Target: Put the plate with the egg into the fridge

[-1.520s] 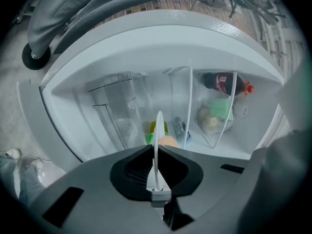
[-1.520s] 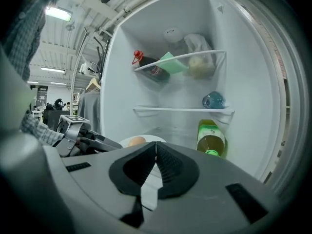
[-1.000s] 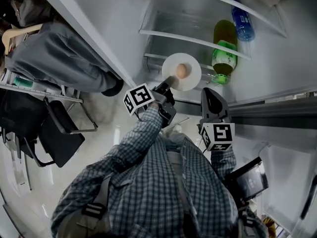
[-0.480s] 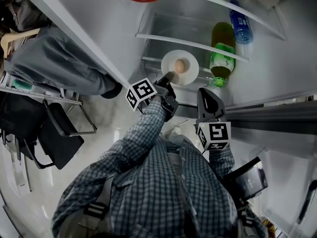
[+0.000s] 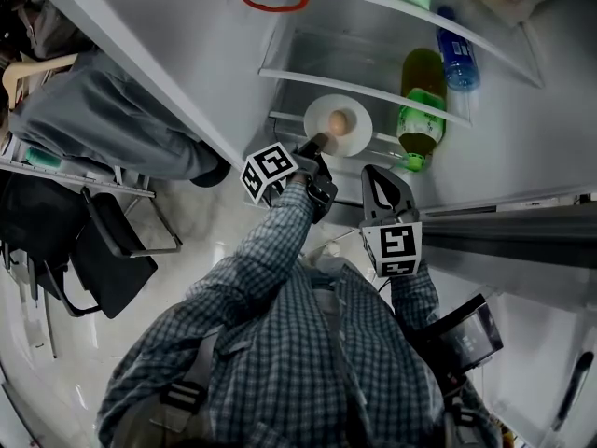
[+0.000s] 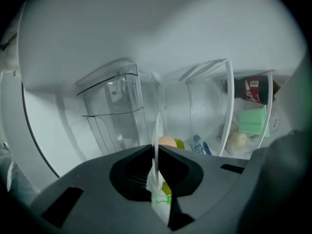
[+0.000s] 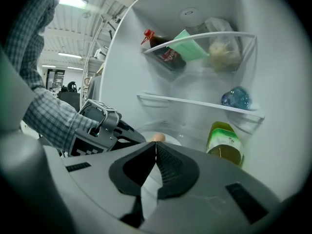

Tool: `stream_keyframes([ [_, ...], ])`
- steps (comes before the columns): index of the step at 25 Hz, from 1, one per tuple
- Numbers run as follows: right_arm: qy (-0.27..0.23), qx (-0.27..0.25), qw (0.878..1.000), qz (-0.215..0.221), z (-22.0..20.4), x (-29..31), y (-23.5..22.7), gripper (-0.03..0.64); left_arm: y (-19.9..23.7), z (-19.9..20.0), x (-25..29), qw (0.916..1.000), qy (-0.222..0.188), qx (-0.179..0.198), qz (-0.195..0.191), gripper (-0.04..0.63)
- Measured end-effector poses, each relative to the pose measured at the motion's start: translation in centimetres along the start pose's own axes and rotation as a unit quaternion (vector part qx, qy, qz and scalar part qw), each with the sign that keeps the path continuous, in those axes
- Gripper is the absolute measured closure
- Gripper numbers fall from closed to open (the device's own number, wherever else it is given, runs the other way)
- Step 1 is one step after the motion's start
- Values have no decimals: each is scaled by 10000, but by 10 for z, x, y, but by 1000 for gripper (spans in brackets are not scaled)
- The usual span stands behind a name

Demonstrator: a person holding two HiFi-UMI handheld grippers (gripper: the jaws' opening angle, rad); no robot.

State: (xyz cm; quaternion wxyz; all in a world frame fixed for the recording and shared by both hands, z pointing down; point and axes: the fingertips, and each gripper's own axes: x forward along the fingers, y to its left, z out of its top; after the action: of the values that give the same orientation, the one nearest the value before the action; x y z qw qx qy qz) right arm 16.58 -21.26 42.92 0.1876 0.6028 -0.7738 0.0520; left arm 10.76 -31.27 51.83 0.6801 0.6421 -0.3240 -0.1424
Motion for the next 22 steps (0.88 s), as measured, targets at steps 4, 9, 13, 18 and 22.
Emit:
stream_keyframes([
  [4,131,-339,9993,59,-2,11,1,609,2,4,3,10000,-9,-20,25,569],
  [9,305,-570,9979,93,-5,24,1,609,4,6,8,9999,19,-64,92,569],
  [13,436,-1072,9932,112,-8,34,5,609,6,8,10,9998,22,-149,96,569],
  [18,791,-2533,9641,54,-25,51,10,609,4,8,12,9998,32,-196,45,569],
  [22,927,-3498,9322,60,-35,59,20,609,5,8,12,9998,34,-210,64,569],
])
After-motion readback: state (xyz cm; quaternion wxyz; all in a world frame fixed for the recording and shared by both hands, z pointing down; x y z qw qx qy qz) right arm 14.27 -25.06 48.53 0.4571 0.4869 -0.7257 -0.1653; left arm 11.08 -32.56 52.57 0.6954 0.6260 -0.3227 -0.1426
